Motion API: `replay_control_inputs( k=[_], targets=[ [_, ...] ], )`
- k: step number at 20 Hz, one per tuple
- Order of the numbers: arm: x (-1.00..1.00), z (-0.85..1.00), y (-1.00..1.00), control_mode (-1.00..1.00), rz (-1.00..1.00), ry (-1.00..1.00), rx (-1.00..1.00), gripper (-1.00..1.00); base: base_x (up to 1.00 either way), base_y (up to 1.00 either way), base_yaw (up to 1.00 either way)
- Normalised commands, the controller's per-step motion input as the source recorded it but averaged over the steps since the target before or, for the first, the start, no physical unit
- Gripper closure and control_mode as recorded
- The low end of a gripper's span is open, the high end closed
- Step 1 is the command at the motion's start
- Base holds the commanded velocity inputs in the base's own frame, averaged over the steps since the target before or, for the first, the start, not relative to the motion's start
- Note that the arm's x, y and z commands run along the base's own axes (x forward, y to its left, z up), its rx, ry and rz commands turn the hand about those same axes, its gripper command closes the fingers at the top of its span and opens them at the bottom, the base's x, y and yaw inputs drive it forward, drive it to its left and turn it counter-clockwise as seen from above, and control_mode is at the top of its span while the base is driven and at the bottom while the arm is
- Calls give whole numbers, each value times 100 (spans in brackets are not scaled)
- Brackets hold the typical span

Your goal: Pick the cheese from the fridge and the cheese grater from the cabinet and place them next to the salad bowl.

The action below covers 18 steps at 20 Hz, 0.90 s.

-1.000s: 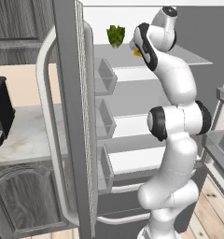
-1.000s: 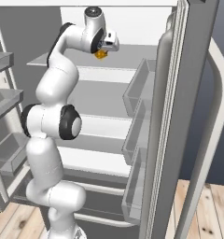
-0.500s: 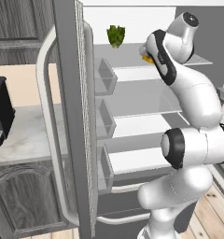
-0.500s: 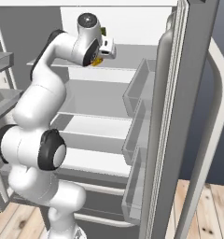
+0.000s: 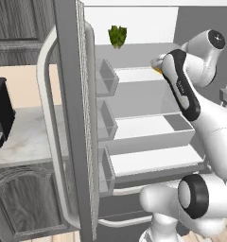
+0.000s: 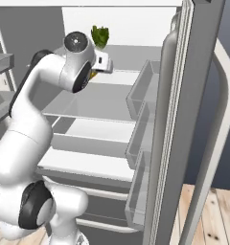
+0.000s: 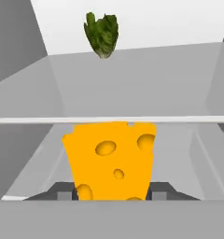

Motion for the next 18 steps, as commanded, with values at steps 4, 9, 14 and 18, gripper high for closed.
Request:
replay_control_inputs(
  k=[4,9,14,18],
  targets=[
    [-100,21,0,-100,0,0,0,100,0,0,0],
    [-100,13,0,-100,0,0,0,100,0,0,0],
    [-100,0,0,-100,-3,6,-1,100,0,0,0],
    [-70,0,10,-100,-6,17,-11,100,0,0,0]
  ],
)
